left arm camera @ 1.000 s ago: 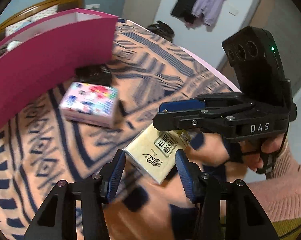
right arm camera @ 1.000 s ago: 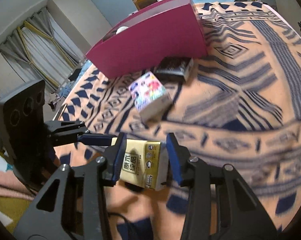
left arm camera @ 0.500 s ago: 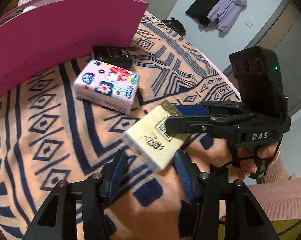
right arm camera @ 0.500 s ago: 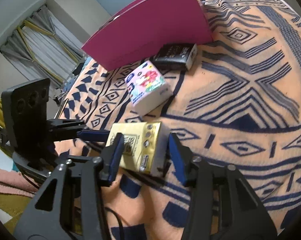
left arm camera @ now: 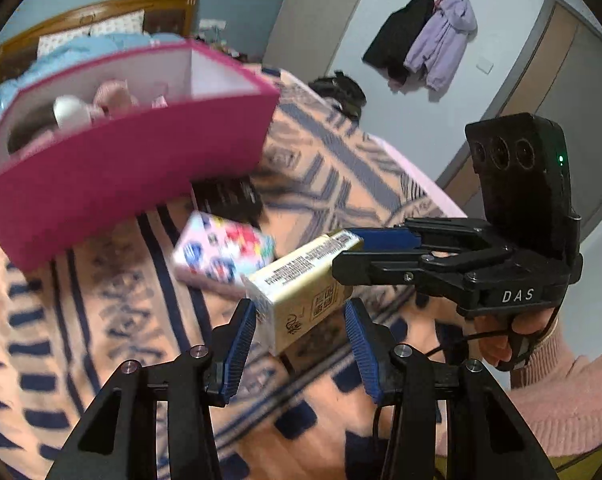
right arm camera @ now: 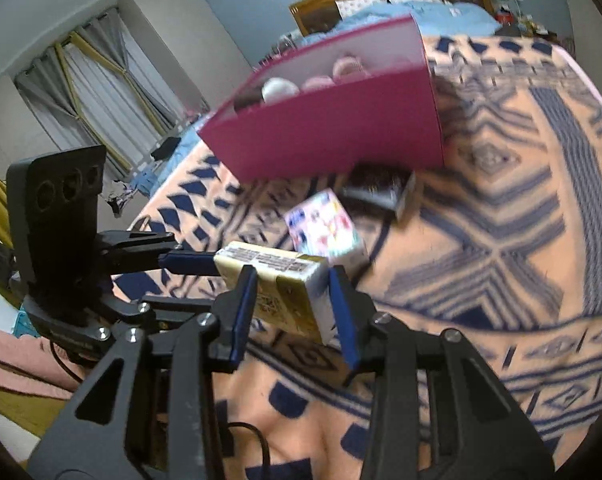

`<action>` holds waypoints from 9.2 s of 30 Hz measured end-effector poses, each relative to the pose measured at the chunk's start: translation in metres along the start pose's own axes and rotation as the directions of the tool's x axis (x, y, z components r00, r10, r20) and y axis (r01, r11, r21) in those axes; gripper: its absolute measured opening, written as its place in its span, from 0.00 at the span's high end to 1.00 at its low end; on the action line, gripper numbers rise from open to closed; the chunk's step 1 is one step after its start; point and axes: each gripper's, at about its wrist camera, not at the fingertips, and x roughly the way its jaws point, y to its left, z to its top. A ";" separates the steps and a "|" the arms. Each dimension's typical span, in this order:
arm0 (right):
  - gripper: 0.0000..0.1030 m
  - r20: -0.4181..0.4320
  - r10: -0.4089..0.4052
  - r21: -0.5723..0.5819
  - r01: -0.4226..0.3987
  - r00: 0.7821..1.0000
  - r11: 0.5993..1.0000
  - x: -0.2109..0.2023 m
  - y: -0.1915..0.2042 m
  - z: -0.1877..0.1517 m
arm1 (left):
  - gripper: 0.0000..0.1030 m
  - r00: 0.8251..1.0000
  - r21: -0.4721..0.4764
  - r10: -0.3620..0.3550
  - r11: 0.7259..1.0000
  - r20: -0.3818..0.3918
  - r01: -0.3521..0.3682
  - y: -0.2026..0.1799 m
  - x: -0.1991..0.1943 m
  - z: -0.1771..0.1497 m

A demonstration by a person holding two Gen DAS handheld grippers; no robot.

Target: Organize objects

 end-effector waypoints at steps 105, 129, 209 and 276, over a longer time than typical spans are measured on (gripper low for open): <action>0.53 0.002 -0.006 0.079 0.006 1.000 0.997 0.042 -0.031 0.010 | 0.46 0.983 -0.010 0.182 0.983 -0.034 -0.182 0.054 0.049 0.013; 0.57 -0.036 -0.019 0.143 0.024 0.999 0.989 0.055 -0.054 0.008 | 0.54 0.995 -0.081 0.059 0.995 -0.075 -0.065 0.060 0.052 0.007; 0.57 0.134 -0.067 -0.036 0.072 0.989 0.997 0.012 -0.007 0.068 | 0.64 0.988 -0.017 0.107 0.994 0.115 -0.106 0.033 0.003 0.063; 0.57 0.211 -0.043 -0.080 0.061 0.977 0.995 0.005 -0.008 0.122 | 0.64 0.968 0.010 0.171 0.984 0.185 -0.176 0.041 -0.009 0.108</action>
